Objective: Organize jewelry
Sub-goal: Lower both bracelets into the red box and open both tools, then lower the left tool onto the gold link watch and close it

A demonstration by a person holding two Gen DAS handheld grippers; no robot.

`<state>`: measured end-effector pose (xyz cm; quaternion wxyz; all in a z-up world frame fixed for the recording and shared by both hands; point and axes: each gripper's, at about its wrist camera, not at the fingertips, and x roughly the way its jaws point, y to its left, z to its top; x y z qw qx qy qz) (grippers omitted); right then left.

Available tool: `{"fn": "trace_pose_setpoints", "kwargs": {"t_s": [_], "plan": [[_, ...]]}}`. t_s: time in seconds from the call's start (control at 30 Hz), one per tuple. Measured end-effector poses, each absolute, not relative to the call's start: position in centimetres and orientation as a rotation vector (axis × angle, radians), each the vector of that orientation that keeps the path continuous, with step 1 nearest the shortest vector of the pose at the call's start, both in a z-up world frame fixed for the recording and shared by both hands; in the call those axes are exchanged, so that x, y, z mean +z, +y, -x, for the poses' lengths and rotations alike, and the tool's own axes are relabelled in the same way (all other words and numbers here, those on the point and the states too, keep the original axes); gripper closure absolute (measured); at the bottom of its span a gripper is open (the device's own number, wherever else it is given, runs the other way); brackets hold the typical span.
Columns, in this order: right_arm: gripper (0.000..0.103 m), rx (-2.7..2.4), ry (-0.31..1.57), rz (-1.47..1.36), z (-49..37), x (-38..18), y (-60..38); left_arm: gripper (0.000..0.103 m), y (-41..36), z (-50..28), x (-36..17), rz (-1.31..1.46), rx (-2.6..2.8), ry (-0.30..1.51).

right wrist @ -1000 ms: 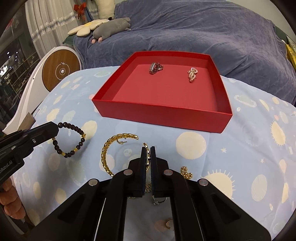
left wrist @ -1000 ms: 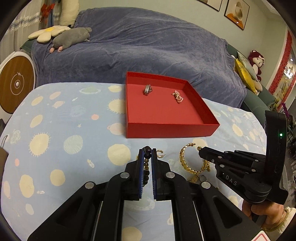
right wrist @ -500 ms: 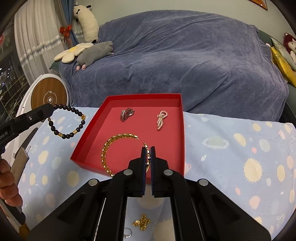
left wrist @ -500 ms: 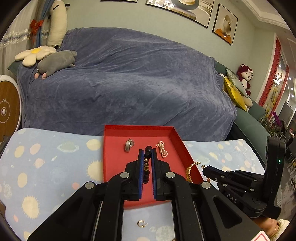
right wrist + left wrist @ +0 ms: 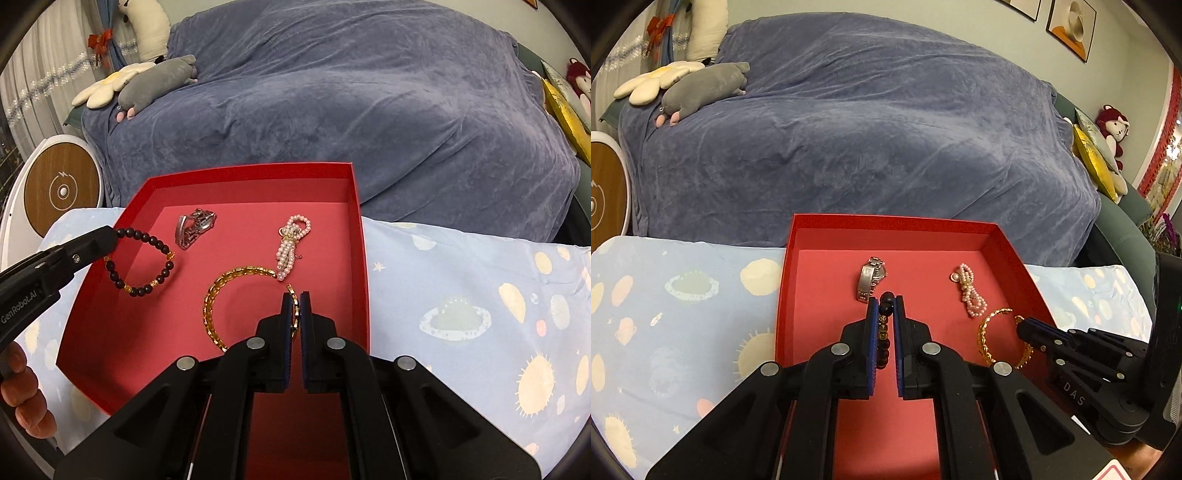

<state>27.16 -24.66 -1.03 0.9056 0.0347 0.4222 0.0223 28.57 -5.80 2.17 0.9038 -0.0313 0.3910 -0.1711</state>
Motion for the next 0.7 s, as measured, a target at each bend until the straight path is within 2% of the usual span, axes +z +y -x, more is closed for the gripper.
{"fn": "trace_pose_setpoints", "kwargs": {"t_s": [0.13,0.3,0.37,0.47,0.53,0.6,0.7], "plan": [[0.095,0.043,0.850,-0.074,-26.8,-0.6,-24.7,0.095,-5.2,-29.0,1.8,0.078,-0.323,0.805],[0.095,0.049,0.807,-0.102,-24.6,1.7,-25.4,0.070,-3.7,-27.7,3.7,0.087,-0.291,0.759],[0.095,0.055,0.792,-0.108,-23.1,3.0,-25.7,0.065,-3.1,-26.3,5.0,0.074,-0.288,0.729],[0.095,0.065,0.768,-0.090,-20.0,5.1,-25.6,0.054,-1.9,-23.2,6.7,0.037,-0.258,0.699],[0.094,0.075,0.755,-0.089,-17.5,6.2,-25.6,0.053,-1.1,-20.9,7.4,0.030,-0.254,0.694],[0.086,0.086,0.744,-0.102,-14.7,7.0,-25.6,0.048,-0.2,-18.8,7.8,0.036,-0.250,0.713],[0.085,0.100,0.740,-0.122,-11.0,7.3,-25.5,0.048,1.1,-15.9,7.4,0.058,-0.248,0.766]]}}
